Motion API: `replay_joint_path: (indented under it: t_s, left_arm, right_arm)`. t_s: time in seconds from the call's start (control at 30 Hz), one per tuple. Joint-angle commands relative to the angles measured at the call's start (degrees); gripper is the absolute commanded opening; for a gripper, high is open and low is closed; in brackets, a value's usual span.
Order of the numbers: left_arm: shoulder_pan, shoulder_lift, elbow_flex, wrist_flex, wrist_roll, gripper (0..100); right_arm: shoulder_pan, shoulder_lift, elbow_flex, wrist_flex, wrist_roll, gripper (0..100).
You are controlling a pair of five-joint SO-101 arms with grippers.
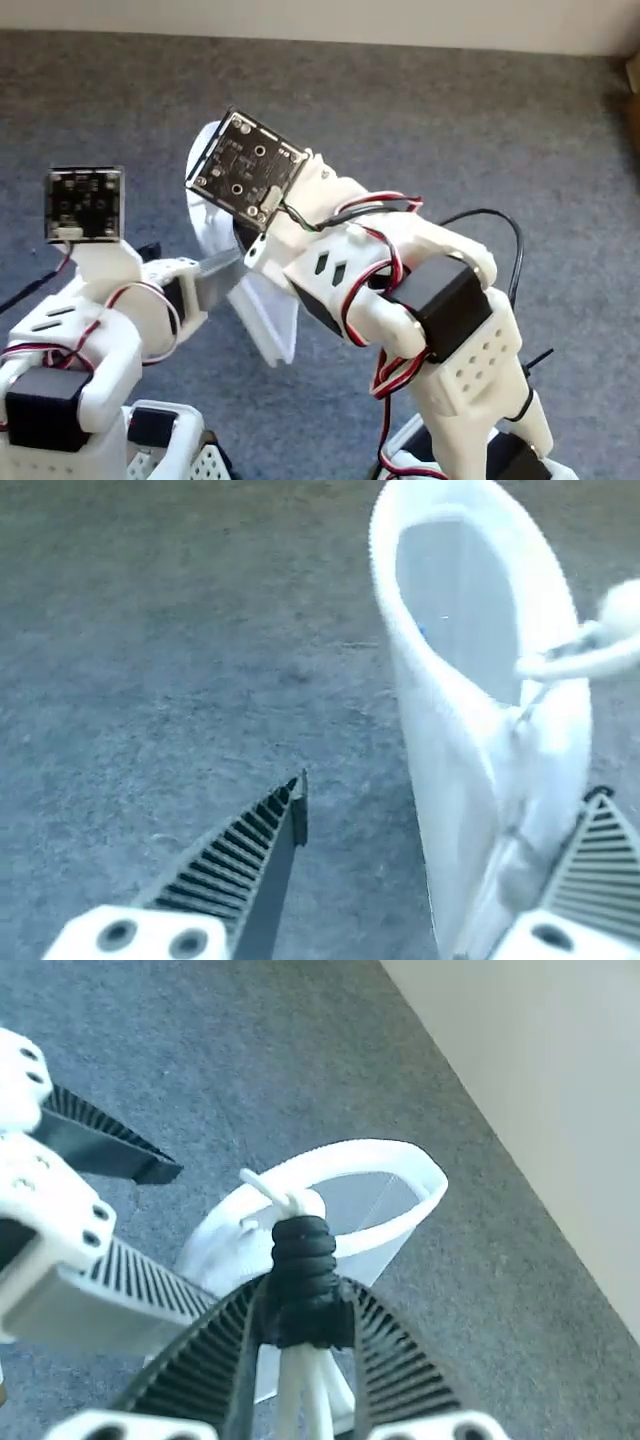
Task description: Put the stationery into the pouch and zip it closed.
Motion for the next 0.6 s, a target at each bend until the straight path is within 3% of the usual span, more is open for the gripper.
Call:
replay_joint_path:
  t_s: [0.0, 0.23, 0.57]
  left_arm:
    - [-2.6, -0.3, 0.6, -1.3, 0.5, 38]
    - [-2.4, -0.3, 7.0, -7.3, 0.4, 30]
    - [-2.3, -0.3, 9.0, -9.1, 0.4, 16]
  right_arm:
    - [0.8, -0.4, -2.6, 1.7, -0.6, 0.5]
    - [0.9, -0.5, -2.6, 4.8, -2.5, 0.5]
    - [3.0, -1.0, -2.9, 6.1, -3.8, 0.5]
